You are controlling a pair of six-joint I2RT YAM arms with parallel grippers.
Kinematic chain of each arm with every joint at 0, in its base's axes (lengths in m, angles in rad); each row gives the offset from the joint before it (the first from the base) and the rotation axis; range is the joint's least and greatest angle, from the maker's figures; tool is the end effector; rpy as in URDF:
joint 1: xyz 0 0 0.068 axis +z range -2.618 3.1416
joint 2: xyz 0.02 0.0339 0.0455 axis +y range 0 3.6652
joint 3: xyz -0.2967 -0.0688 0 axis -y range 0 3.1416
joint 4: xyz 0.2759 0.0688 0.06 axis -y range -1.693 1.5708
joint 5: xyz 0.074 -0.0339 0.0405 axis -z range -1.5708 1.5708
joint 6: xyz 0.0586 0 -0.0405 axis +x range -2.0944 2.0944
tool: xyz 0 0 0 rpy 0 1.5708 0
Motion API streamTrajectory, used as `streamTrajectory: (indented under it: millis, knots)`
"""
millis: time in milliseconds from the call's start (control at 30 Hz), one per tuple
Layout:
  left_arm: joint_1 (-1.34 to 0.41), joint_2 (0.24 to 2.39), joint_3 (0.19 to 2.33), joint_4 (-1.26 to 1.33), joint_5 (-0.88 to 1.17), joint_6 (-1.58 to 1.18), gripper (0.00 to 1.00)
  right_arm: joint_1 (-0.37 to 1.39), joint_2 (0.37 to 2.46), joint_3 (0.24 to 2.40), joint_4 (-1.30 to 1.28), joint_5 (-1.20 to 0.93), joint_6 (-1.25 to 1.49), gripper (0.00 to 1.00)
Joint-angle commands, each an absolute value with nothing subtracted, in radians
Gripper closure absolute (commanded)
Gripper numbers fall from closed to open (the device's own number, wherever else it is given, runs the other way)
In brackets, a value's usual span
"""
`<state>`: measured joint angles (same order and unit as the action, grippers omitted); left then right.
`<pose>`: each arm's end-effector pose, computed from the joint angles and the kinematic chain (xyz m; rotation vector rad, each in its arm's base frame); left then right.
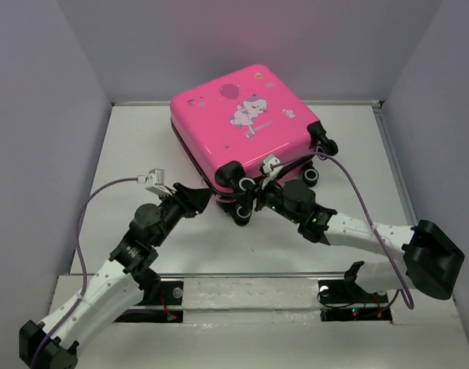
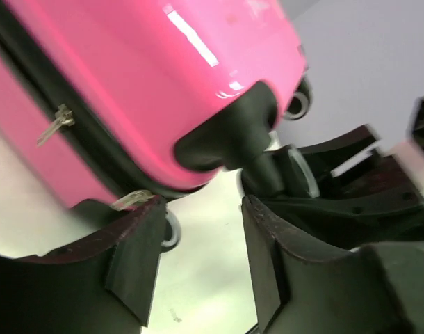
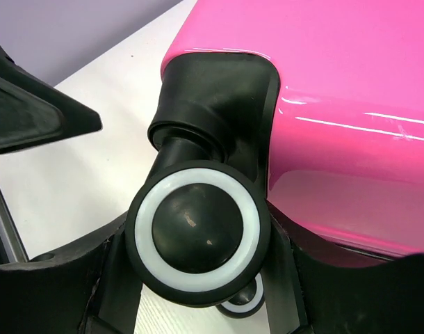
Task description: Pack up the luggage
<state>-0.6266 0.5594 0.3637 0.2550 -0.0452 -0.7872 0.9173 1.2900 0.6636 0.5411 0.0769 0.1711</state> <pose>0.1499 -0.1052 0.2840 -0.1680 1.6056 -1.0845 0.2032 0.2580 0.2742 -0.5675 1.6157 0.7572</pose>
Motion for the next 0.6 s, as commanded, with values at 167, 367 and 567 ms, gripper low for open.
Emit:
streamTrajectory:
  millis: [167,367,567]
  knots:
    - [-0.627,0.747,0.284,0.414,-0.029,-0.572,0.44,0.890,1.140,0.657,0.525,0.176,0.179,0.93]
    - [-0.638,0.915,0.345,0.529,-0.005,-0.467,0.44,0.881,1.137,0.652,0.517,0.164,0.181,0.93]
    - [-0.664,0.994,0.362,0.601,0.077,-0.417,0.45,0.881,1.150,0.653,0.517,0.147,0.184,0.93]
